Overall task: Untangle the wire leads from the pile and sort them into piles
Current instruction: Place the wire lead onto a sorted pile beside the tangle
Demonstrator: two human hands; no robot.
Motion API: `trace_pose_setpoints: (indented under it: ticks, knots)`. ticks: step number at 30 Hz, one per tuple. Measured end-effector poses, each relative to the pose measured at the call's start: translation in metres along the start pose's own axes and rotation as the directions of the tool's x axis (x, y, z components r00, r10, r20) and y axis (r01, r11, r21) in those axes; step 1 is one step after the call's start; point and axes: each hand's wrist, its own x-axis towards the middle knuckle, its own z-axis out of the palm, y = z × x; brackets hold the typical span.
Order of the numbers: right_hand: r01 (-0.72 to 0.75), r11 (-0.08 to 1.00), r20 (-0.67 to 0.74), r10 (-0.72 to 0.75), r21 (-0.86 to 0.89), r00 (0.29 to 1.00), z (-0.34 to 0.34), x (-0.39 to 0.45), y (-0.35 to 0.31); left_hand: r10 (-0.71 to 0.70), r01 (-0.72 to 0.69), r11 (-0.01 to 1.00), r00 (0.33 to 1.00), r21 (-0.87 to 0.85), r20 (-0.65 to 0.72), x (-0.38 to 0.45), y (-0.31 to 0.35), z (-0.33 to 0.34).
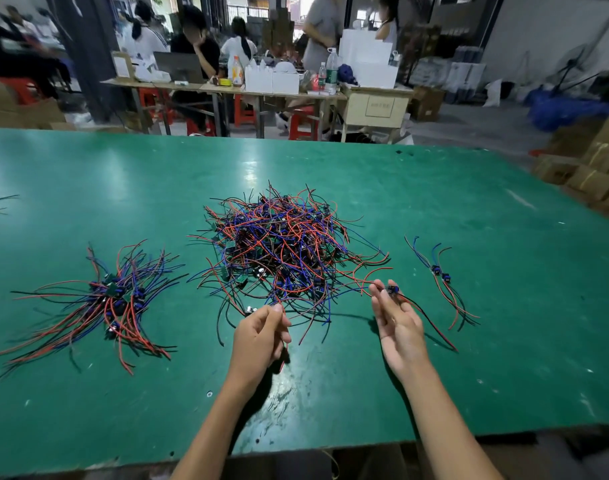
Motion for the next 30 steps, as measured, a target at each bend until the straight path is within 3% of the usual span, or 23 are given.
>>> trace_pose_setpoints:
  ticks: [13, 18, 25, 30]
  knots:
    - [-0.033, 0.996, 0.004, 0.032, 0.082, 0.999, 0.0, -0.003, -0.009, 0.006, -0.007, 0.998, 1.0, 0.057, 0.025, -0.001, -0.004, -0.002]
    - [-0.005, 0.974, -0.043, 0.015, 0.227, 0.999, 0.011, 0.009, -0.04, 0.022, -0.024, 0.997, 0.999, 0.07, 0.03, -0.002, -0.002, -0.002]
    - [0.133, 0.911, -0.205, -0.055, 0.391, 0.977, 0.028, 0.074, -0.098, 0.017, -0.019, 0.997, 0.999, 0.071, 0.037, -0.003, -0.002, -0.001]
    - [0.005, 0.96, -0.312, 0.085, 0.278, 0.946, -0.008, 0.098, -0.08, 0.002, -0.005, 0.996, 1.0, 0.093, 0.025, -0.003, -0.003, 0.0]
